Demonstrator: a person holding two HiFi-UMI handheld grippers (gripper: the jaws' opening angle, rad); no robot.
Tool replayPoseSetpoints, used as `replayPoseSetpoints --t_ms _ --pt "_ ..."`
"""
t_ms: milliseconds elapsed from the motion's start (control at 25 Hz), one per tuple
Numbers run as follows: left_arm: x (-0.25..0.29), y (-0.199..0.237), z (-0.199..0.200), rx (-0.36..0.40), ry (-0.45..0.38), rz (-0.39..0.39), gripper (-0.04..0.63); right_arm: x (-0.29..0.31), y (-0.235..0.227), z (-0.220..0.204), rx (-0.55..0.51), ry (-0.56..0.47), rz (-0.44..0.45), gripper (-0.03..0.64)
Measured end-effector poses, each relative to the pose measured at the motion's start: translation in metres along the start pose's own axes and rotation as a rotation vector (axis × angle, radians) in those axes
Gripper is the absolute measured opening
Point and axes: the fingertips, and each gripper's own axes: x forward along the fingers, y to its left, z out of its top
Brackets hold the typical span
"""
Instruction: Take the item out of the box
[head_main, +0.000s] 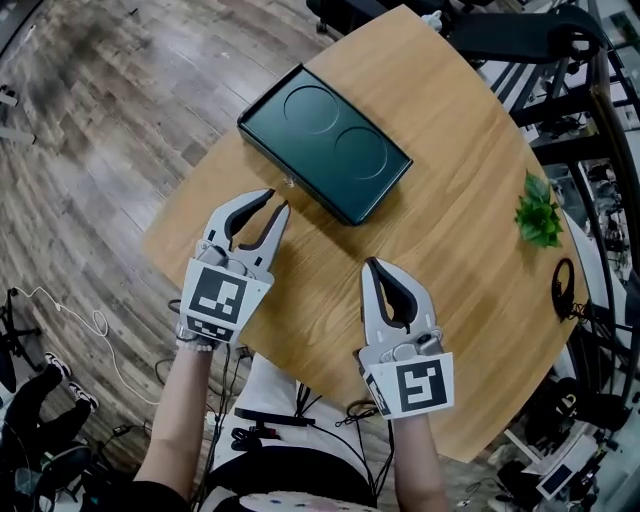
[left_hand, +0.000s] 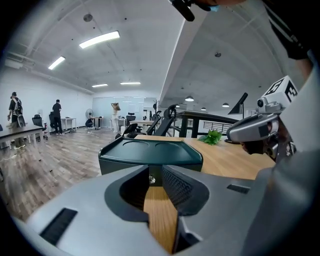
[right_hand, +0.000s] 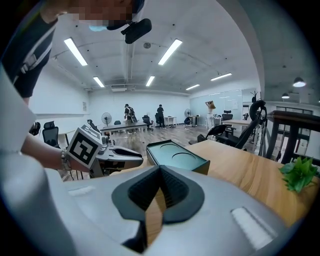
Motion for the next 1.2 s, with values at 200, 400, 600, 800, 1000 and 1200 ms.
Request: replayPoseSetpoints --t_ms 200,400,600,800,1000,1200 --pt "0.021 0.009 -0.008 0.032 0.048 -0.004 0.067 0.014 -0.006 0.002 0.003 0.006 0.000 0.009" --pt "0.037 0.011 -0.021 0.040 0.103 -0.018 0.080 0.023 -0.008 0.002 0.003 0.017 0.002 0.009" --pt "0.046 0.008 -0.029 0.036 0.139 -0.047 0.095 0.027 -0.009 0.000 0.004 0.024 -0.008 0.009" --pt "0.050 0.011 -0.034 0.026 0.165 -0.050 0.097 0.028 -0.013 -0.003 0.009 0.030 -0.029 0.009" --pt "0.054 0.014 -0.038 0.029 0.186 -0.042 0.080 0.025 -0.016 -0.009 0.015 0.041 -0.043 0.009" --pt "0.055 0.013 -0.037 0.035 0.184 -0.036 0.080 0.026 -0.015 -0.007 0.009 0.038 -0.036 0.009"
